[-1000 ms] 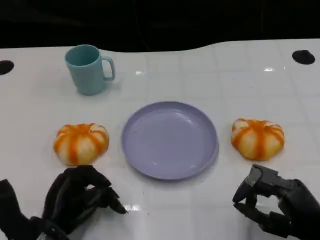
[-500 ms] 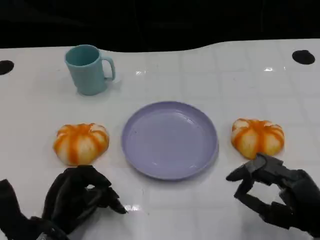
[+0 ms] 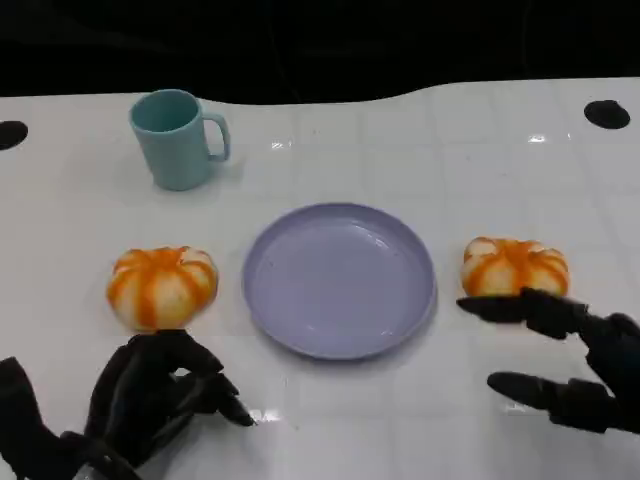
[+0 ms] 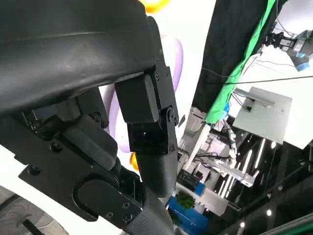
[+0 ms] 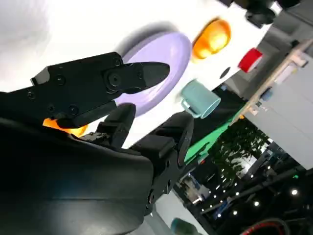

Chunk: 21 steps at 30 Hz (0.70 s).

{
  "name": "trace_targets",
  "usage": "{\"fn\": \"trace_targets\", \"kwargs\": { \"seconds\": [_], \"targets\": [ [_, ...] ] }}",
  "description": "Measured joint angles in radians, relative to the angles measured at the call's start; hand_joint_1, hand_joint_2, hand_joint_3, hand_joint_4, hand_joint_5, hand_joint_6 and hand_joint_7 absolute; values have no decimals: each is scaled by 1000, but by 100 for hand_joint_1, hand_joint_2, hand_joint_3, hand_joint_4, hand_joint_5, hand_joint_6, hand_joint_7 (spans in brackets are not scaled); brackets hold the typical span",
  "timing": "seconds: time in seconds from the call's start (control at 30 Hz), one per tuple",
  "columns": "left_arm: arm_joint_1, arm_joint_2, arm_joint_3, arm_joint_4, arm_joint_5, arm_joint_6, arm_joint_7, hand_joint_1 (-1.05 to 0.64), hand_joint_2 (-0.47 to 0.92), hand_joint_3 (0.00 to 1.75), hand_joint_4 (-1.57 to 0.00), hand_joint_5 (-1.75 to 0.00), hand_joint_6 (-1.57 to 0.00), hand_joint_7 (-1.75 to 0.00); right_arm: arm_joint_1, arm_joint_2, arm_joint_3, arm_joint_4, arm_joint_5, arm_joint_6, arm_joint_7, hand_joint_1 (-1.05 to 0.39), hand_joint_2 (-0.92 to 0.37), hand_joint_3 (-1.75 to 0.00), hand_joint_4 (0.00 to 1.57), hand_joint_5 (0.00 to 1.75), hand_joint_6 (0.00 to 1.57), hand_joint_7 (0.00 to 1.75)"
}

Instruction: Grasp the bread from the table and place it into the plate.

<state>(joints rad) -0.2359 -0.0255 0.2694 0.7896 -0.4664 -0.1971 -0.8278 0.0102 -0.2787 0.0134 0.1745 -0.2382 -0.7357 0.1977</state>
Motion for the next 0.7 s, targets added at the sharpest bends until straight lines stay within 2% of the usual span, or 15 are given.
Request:
{"fn": "trace_targets", "kwargs": {
  "seconds": [0.3,0.47,0.63,0.7],
  "targets": [
    [-5,1,1,3,0,-1,0,-105,61,0,-157,-57,-157,-33,-13,-63,-5,-70,-174,89,-57,-47,-90,-1,15,33,33,5],
    [-5,2,0,3,0,-1,0,-105,61,0,-157,-57,-157,-33,-52,-91,0,-90,-285,136,-107,-44,-85,0,11,30,32,3],
    [-5,2,1,3,0,-1,0,-105,61,0,-157,-56,-157,-32,-88,-116,35,-99,-437,215,-156,-38,-79,0,5,31,30,1],
    [-5,2,1,3,0,-1,0,-105,61,0,-157,-56,-157,-32,-96,-118,55,-102,-497,245,-178,-36,-77,0,1,37,30,0]
  ]
}}
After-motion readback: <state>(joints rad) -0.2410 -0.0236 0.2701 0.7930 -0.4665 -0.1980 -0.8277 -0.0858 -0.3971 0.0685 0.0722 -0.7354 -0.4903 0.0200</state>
